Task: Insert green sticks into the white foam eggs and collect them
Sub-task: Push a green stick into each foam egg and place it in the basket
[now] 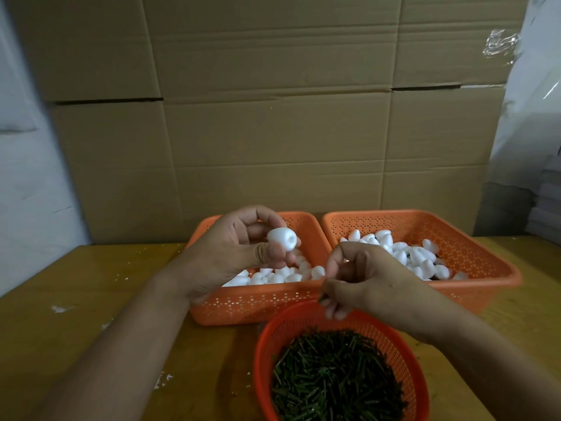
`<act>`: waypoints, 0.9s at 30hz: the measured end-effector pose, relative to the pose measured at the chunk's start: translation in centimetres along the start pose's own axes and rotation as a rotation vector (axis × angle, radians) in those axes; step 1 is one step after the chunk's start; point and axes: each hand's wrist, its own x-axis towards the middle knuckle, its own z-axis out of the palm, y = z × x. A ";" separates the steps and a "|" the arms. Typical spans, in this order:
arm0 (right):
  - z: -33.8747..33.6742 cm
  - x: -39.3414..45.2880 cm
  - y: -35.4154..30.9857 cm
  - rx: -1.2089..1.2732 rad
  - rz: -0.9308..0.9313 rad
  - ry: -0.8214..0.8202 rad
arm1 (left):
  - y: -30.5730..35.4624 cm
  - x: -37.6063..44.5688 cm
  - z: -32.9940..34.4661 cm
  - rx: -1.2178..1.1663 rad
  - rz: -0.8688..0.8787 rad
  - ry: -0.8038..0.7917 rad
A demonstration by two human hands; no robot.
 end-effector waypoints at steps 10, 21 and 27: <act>0.2 -0.8 -0.6 -0.201 0.086 -0.313 | 0.2 -0.1 0.1 0.035 -0.022 0.029; 0.0 -1.1 -1.1 -0.203 0.129 -0.411 | -0.3 0.1 -0.3 0.050 -0.035 0.002; -0.6 -0.9 -1.7 0.146 -0.023 -0.071 | -0.6 0.2 -0.2 0.067 -0.057 0.027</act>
